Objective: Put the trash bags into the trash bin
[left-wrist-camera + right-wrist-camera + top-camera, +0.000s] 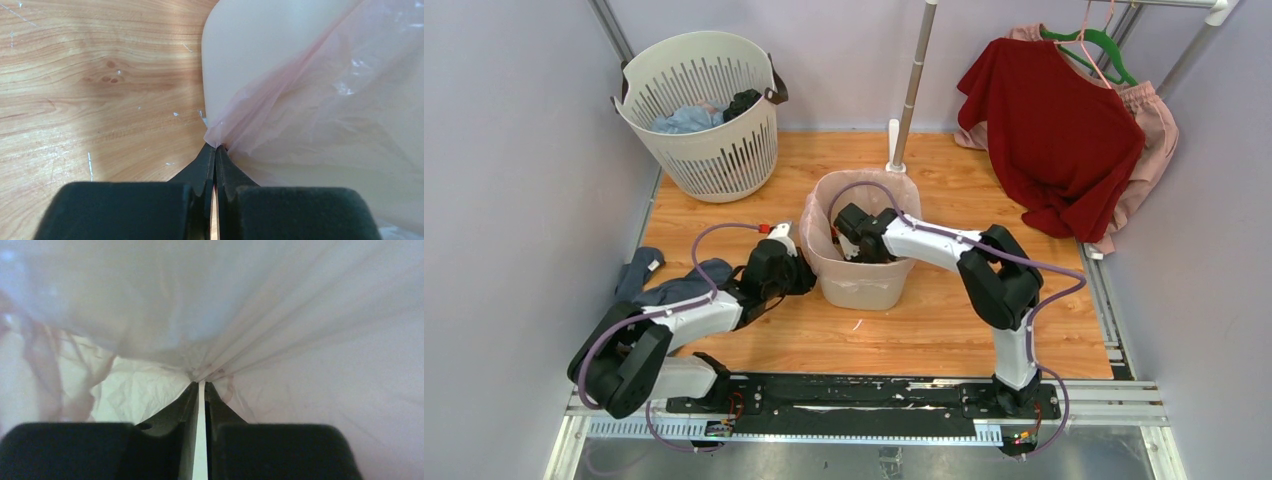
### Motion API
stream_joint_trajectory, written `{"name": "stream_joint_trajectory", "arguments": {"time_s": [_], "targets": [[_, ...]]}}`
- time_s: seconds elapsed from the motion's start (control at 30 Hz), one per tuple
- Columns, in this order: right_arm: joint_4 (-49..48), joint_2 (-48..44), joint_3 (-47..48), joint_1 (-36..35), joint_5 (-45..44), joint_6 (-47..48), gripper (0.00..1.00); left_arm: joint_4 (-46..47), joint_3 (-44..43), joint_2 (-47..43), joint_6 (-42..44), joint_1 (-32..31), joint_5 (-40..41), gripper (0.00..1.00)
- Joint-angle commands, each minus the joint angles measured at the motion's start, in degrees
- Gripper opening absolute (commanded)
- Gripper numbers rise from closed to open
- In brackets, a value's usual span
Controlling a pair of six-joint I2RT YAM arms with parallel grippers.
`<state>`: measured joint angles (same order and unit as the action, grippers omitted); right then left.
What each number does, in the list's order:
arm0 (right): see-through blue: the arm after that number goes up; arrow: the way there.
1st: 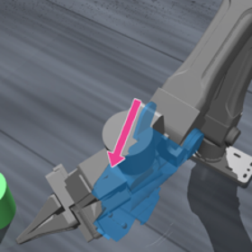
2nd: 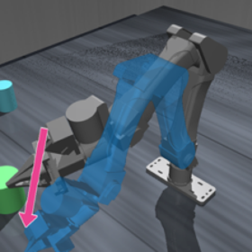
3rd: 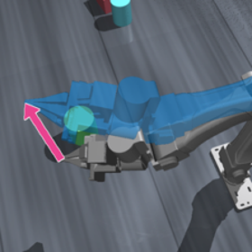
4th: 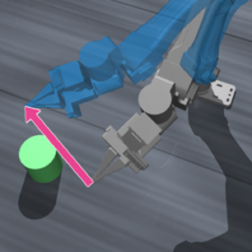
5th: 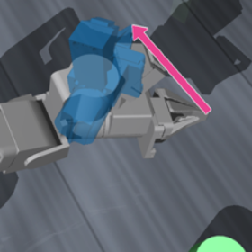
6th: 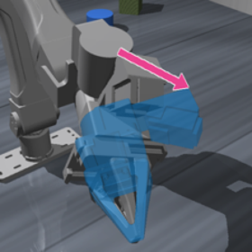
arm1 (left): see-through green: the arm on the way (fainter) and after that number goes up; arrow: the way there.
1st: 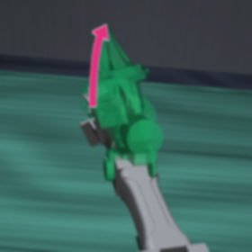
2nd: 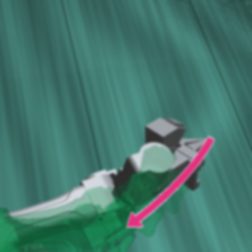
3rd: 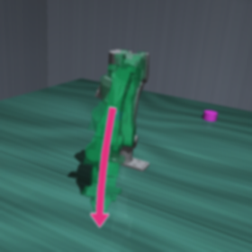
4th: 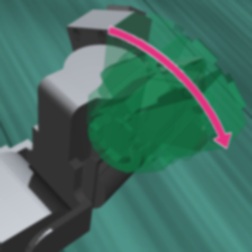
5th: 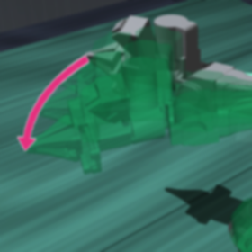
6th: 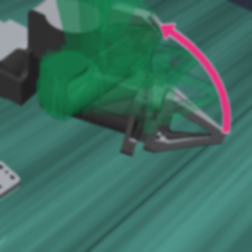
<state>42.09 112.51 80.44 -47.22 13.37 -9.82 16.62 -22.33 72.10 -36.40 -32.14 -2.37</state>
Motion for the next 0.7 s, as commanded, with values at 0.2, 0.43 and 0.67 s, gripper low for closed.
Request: {"name": "stream_joint_trajectory", "arguments": {"time_s": [0.2,0.43,0.67], "targets": [[13.8,-9.4,6.0,0.0,-3.8,-0.9,0.35,-2.4,1.8,5.1,2.8,-1.2,5.3,0.03],[15.3,-9.5,7.4,-0.1,-4.0,-0.3,0.31,-0.9,2.1,7.5,3.0,-1.5,5.7,0.04],[12.5,-5.3,3.8,-0.1,-4.4,0.0,0.02,-1.3,2.3,3.9,2.9,-1.7,4.3,0.10]]}}
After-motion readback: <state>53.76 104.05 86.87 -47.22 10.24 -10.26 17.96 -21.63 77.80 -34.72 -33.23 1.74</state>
